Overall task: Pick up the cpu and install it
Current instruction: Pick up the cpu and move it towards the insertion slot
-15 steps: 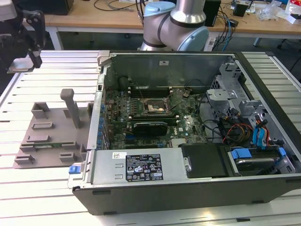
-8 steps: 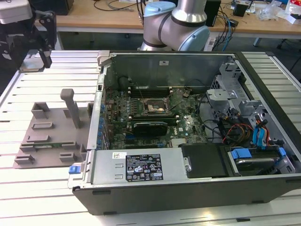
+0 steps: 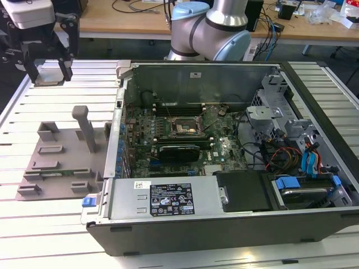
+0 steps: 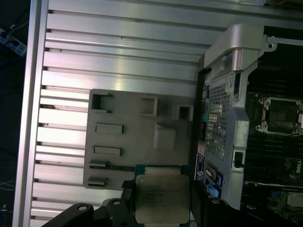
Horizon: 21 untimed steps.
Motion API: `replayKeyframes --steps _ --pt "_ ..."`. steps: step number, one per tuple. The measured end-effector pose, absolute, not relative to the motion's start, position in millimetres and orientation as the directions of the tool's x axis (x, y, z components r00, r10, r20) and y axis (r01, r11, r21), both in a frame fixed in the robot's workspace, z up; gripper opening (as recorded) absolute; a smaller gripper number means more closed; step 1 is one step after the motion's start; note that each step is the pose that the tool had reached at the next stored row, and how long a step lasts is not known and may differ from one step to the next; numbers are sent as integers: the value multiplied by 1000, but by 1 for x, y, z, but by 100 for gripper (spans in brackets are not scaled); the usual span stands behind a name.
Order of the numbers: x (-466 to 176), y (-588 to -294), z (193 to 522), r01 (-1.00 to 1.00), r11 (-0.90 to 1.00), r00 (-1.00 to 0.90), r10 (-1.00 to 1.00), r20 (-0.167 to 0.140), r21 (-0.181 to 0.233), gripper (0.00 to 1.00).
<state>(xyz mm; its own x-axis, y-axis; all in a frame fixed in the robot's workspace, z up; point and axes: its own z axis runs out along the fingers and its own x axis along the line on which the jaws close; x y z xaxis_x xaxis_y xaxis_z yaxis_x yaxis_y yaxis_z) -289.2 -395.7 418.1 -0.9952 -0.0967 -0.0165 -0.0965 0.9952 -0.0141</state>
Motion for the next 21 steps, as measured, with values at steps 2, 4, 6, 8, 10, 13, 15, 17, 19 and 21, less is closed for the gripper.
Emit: replayKeyframes --steps 2,4,6,8,10,13,15,17,19,21 --pt "-286 -396 418 -97 995 -995 -97 -16 -14 55" --pt "-283 -396 418 -96 995 -995 -97 -16 -14 55" --pt "-281 -396 418 -97 995 -995 -97 -16 -14 55" --pt "-278 -396 418 -96 995 -995 -97 -16 -14 55" --pt "-275 -396 418 -97 995 -995 -97 -16 -14 55" --pt "-272 -396 418 -97 995 -995 -97 -17 -14 55" --pt "-265 -396 418 -96 995 -995 -97 -17 -14 55" --pt "-260 -396 417 -97 995 -995 -97 -16 -14 55" --pt "-256 -396 417 -97 995 -995 -97 -16 -14 55" --pt "-252 -396 417 -97 995 -995 -97 -16 -14 55"
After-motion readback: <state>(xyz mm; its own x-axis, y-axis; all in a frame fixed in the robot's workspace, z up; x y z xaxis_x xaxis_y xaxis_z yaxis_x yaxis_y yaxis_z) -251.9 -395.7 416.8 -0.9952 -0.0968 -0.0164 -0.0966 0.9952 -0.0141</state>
